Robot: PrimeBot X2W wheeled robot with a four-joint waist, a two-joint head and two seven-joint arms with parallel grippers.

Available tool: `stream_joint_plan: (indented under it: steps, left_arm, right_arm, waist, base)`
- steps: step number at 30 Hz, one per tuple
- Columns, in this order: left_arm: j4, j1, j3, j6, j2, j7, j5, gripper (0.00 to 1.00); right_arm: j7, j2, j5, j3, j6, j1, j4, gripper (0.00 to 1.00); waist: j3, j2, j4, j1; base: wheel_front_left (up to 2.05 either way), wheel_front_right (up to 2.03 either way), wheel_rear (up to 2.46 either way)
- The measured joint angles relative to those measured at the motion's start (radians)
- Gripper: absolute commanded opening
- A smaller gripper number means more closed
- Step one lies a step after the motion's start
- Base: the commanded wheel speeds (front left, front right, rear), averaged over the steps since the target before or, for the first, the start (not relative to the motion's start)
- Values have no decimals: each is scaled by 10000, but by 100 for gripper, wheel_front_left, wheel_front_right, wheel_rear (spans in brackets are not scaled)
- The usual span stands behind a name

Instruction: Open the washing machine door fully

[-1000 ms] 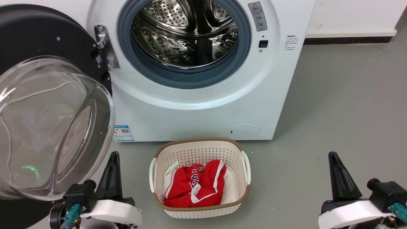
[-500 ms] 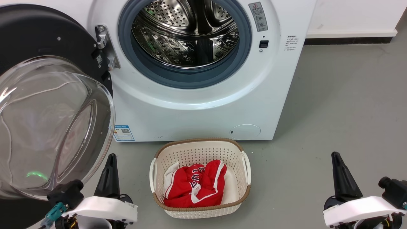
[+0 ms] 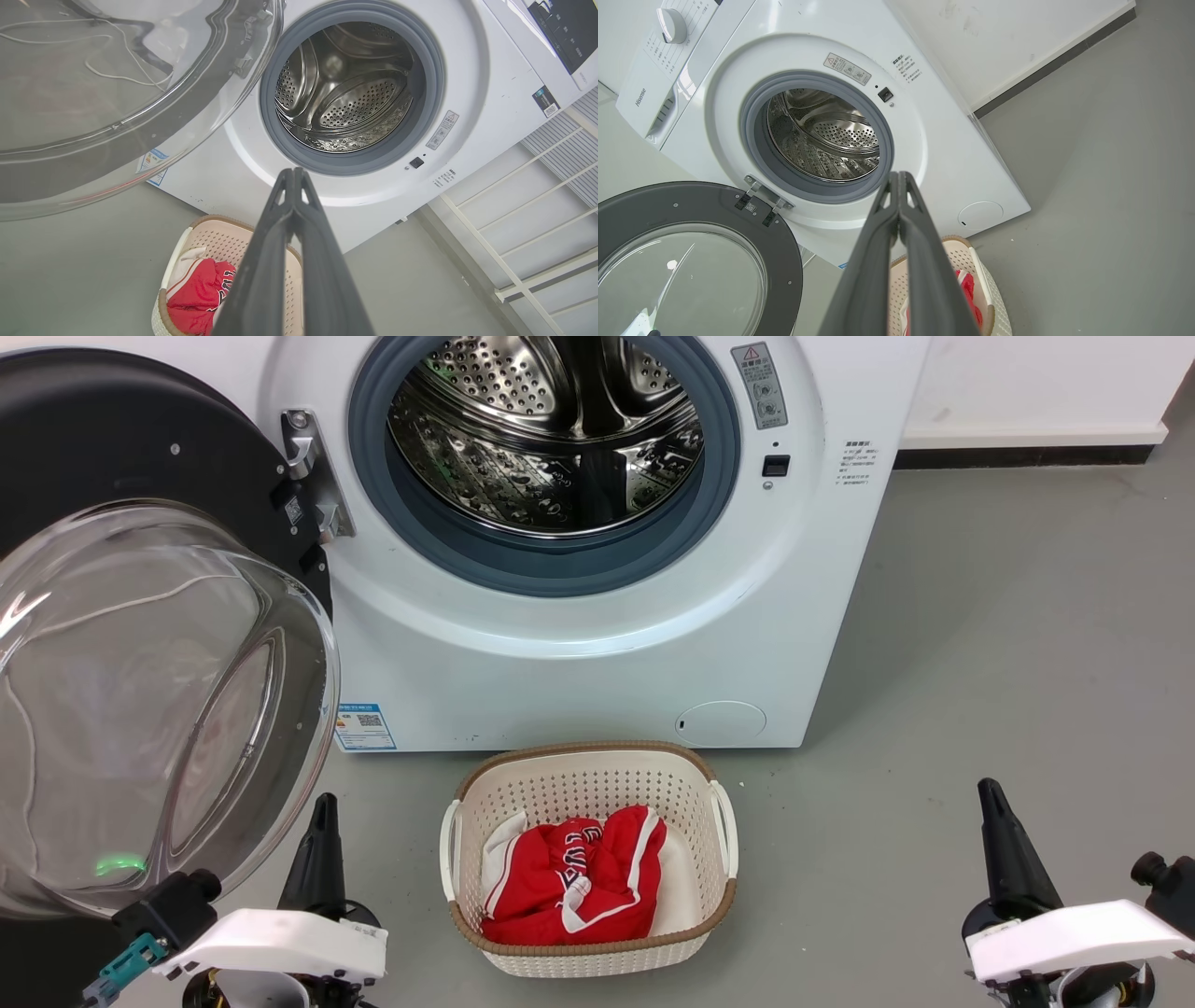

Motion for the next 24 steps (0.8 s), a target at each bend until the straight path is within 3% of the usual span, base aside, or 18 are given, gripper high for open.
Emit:
stream_joint_plan:
  steps: [7, 24]
  left_arm:
    - [140, -138, 104, -73, -17, 324, -1402, 0]
    - [355, -281, 288, -244, -36, 840, -3486, 0]
  right_arm:
    - [270, -29, 1417, -54, 0, -179, 153, 0]
    - [702, -56, 3530, -165, 0, -389, 422, 0]
  waist:
    - [-5, 0, 11, 0]
    - [-13, 0, 30, 0]
  base:
    - [0, 0, 0]
    - [0, 0, 0]
